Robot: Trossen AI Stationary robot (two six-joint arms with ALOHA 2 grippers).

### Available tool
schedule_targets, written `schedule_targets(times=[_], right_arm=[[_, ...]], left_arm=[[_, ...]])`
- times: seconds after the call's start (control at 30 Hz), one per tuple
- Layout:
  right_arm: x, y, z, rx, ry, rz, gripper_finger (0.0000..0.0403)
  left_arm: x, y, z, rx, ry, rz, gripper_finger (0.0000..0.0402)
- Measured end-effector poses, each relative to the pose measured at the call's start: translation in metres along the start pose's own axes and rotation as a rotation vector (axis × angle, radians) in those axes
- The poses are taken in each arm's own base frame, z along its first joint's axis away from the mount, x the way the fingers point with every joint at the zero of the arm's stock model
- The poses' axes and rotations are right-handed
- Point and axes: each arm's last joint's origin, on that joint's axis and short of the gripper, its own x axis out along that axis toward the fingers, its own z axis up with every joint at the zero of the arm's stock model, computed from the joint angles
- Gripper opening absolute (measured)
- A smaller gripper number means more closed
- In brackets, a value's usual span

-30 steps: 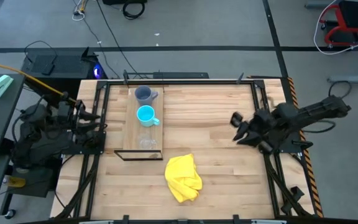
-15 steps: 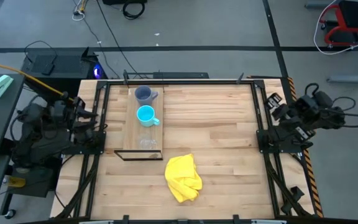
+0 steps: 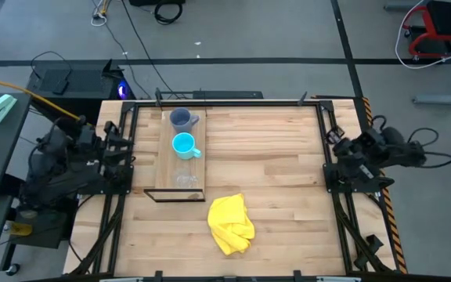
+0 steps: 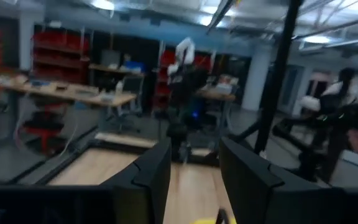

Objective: Stack small to large cups/mugs on shelf
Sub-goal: Return to Home Position

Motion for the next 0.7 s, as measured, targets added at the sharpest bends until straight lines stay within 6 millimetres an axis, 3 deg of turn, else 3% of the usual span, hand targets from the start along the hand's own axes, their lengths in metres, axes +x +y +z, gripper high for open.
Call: schedule_targets(times=[0.3, 0.5, 0.7], right_arm=[[-0.01, -0.01, -0.047, 0.049, -0.012, 0.028, 0.0077], [-0.013, -0.012, -0.057, 0.079, 0.004, 0.036, 0.0077], [-0.015, -0.013, -0.062, 0.022, 0.01, 0.037, 0.0077]], left_arm=[[0.013, 0.008, -0.015, -0.015, -0.033, -0.04, 0.0145], [0.018, 0.012, -0.02, -0.002, -0.061, -0.007, 0.0153], [0.022, 0.014, -0.017, 0.092, -0.205, 0.024, 0.0148]])
